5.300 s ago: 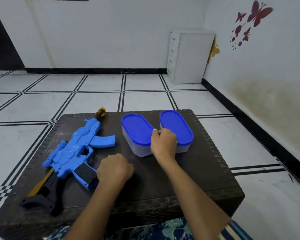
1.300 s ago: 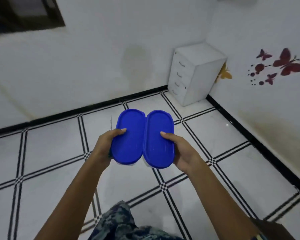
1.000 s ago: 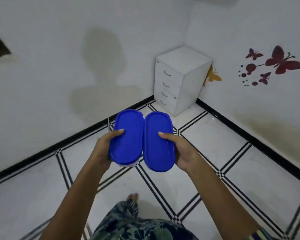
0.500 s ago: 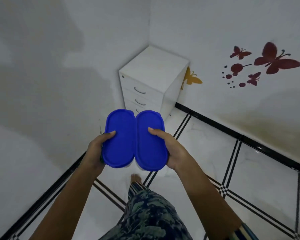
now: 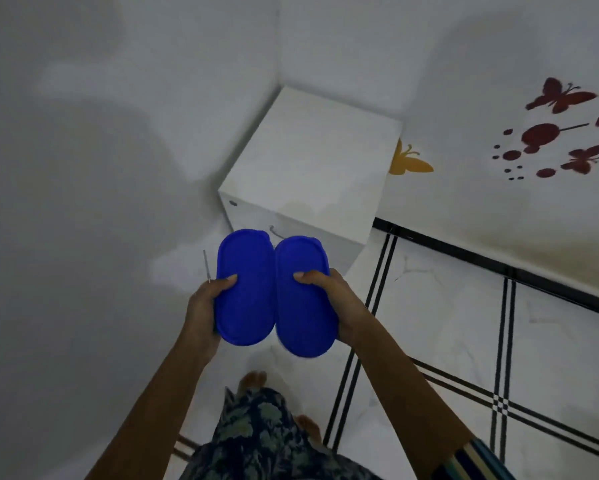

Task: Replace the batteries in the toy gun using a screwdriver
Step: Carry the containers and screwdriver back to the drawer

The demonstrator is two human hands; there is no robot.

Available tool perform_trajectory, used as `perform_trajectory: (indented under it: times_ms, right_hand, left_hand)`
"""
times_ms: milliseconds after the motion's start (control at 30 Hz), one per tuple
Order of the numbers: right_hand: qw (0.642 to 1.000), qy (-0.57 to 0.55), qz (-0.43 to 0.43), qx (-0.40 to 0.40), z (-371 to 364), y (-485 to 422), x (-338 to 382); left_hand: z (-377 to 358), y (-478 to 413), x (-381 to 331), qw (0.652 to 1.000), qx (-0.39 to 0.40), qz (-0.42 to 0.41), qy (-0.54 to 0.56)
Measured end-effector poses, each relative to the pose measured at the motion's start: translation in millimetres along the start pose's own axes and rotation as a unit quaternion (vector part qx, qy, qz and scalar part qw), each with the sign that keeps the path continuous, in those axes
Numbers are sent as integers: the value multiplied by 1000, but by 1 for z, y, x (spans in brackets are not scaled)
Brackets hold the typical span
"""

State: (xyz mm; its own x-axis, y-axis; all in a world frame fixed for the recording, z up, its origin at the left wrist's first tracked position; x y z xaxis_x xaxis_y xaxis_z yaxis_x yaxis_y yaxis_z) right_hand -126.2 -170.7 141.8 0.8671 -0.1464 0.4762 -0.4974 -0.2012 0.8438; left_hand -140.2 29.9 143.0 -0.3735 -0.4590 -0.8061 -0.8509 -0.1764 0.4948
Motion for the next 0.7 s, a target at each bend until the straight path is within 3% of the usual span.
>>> perform_trajectory:
  times_ms: [300,700]
  right_hand:
    - [999,45,5,9,1,-171,43]
    - [986,130,-101,22,18,-248,39]
  left_hand:
    - [48,-188,19,997,-19,-31,-66]
    - [42,-236,27,996,25,-76,-45]
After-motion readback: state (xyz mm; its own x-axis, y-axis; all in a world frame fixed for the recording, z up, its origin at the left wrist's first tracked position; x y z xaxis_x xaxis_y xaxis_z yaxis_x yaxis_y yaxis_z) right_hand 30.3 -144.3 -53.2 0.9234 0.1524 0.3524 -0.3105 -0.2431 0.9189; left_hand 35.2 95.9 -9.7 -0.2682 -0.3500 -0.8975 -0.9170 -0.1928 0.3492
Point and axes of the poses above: each hand's wrist, its own y-axis away from the middle knuckle, its own z-axis out of the back of the hand, x = y × z, the point moved 7 cm from there along -y, towards the middle knuckle, and after that the axes turned 12 degrees about -z, right-handed, at the moved point
